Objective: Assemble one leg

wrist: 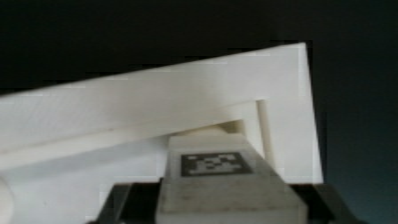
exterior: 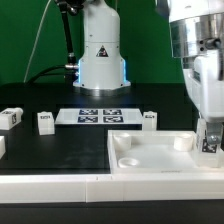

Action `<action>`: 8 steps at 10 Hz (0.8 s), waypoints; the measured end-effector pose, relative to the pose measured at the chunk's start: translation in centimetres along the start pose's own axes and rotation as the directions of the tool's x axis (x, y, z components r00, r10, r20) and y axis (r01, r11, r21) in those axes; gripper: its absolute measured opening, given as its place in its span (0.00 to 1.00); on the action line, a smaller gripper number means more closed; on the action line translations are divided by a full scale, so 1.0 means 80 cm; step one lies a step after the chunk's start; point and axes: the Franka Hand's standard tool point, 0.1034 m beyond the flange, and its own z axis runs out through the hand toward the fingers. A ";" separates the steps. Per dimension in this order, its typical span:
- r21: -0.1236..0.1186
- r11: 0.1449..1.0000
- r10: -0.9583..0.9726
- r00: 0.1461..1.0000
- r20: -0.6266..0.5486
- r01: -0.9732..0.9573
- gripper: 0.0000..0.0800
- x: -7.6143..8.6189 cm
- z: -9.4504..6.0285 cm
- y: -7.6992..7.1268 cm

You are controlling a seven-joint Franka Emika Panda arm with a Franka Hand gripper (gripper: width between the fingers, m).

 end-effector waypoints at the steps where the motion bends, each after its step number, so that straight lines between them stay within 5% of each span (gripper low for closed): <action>1: 0.001 1.000 0.029 1.000 -0.002 -0.029 0.37 0.001 0.000 0.000; 4: 0.000 0.996 0.091 0.996 -0.003 -0.091 0.37 0.007 0.000 -0.002; 5: 0.000 0.997 0.081 0.997 -0.003 -0.081 0.47 0.007 0.000 -0.002; 6: 0.000 1.000 -0.018 1.000 -0.003 0.018 0.47 0.009 -0.001 -0.003; 7: 0.000 0.999 -0.040 0.999 -0.003 0.040 0.69 0.010 -0.001 -0.004; 8: 0.001 0.988 -0.152 0.988 -0.004 0.152 0.77 0.014 -0.002 -0.006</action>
Offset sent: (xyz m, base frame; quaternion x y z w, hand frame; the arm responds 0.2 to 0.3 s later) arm 0.0000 0.0000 0.0000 0.0000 0.0000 0.0799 0.9968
